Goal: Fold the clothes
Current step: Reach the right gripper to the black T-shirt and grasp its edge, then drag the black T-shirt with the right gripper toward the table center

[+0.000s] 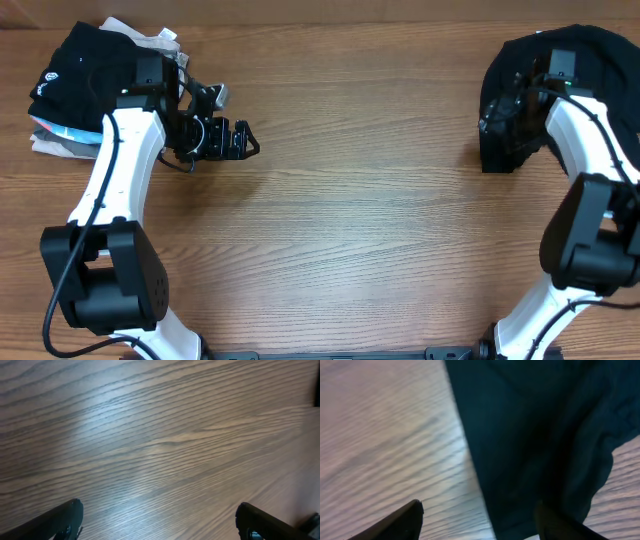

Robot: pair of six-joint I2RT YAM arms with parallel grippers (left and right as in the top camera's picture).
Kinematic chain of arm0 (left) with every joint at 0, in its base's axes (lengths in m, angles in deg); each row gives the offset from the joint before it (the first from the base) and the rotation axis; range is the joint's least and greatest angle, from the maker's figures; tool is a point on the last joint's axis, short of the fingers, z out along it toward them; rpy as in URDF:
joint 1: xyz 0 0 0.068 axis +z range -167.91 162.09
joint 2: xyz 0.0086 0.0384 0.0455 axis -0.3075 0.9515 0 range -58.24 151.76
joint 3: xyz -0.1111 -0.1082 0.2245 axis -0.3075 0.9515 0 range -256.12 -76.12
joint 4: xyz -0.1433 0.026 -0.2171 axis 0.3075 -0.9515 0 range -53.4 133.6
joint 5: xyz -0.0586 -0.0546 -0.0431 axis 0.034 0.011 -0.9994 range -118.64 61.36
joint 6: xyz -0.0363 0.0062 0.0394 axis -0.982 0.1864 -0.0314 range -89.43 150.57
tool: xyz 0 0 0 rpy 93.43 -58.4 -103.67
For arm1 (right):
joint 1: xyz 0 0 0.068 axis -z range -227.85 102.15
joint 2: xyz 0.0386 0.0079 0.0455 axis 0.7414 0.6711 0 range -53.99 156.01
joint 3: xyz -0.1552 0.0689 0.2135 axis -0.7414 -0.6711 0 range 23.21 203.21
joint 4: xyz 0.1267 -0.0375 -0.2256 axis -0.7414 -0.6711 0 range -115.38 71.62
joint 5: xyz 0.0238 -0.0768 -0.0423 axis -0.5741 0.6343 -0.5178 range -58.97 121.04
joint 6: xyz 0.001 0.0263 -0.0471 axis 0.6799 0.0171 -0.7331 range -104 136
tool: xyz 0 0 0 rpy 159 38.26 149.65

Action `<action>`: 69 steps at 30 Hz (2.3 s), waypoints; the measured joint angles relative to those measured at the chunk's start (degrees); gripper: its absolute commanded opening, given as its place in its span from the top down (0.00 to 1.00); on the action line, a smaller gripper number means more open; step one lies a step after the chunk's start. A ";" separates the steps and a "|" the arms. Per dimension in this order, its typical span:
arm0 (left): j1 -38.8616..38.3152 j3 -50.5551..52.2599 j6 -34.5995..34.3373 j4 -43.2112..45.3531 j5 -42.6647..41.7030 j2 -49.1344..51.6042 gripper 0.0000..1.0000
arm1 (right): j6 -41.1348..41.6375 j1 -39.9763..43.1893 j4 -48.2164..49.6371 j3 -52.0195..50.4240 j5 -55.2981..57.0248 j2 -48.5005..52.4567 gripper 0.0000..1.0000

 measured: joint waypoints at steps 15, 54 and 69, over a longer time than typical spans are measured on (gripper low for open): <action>-1.92 0.00 -0.02 2.19 1.42 0.09 0.00 | 2.58 -0.39 5.16 -2.01 9.46 5.49 0.35; 1.57 -10.62 -2.86 -6.54 8.33 0.15 0.00 | 7.80 -46.03 -2.93 9.40 -16.02 5.66 0.69; 0.68 -10.64 0.28 -8.17 8.46 0.15 0.00 | 12.72 -37.35 -21.42 15.98 -8.76 -1.95 0.10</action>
